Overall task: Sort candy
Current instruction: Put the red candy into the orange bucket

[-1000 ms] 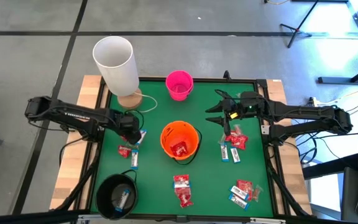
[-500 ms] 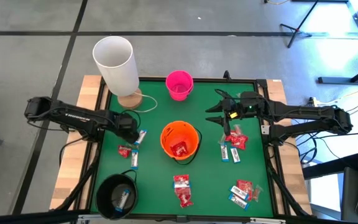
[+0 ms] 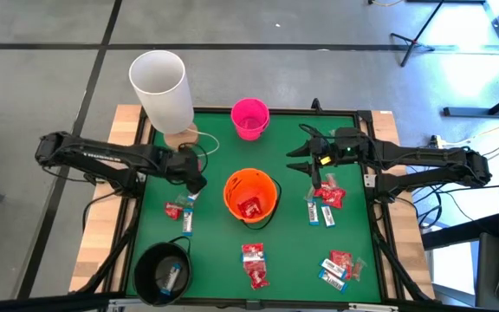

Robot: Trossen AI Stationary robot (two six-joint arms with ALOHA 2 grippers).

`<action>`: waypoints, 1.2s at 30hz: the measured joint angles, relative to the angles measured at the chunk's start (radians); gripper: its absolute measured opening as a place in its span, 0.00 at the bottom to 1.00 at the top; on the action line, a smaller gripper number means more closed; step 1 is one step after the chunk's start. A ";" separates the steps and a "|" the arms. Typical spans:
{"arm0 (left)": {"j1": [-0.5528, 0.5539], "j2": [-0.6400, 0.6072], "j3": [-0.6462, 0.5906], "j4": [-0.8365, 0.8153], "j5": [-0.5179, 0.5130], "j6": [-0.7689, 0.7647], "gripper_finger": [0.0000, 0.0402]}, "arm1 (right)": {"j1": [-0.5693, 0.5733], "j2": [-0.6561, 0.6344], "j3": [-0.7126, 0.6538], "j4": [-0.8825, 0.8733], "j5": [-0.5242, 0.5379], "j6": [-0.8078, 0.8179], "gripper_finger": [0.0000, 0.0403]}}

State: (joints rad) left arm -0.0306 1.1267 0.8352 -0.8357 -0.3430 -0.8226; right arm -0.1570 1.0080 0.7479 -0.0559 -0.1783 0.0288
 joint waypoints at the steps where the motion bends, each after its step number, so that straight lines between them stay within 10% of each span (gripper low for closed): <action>1: -0.015 0.000 0.034 0.016 -0.031 0.024 0.00 | 0.000 0.000 0.000 0.000 0.000 0.000 0.41; 7: -0.081 -0.001 0.097 0.325 -0.116 0.237 0.00 | 0.000 0.000 0.000 0.001 0.021 0.000 0.41; 17: -0.122 0.170 0.089 0.811 0.044 0.392 0.00 | 0.000 -0.017 0.000 -0.025 0.106 -0.025 0.41; 36: -0.089 0.293 0.088 0.830 0.151 0.456 0.00 | 0.000 -0.033 0.000 -0.055 0.134 0.023 0.41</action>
State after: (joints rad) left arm -0.1196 1.4200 0.9234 -0.0053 -0.1917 -0.3664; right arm -0.1574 0.9752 0.7483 -0.1104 -0.0441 0.0516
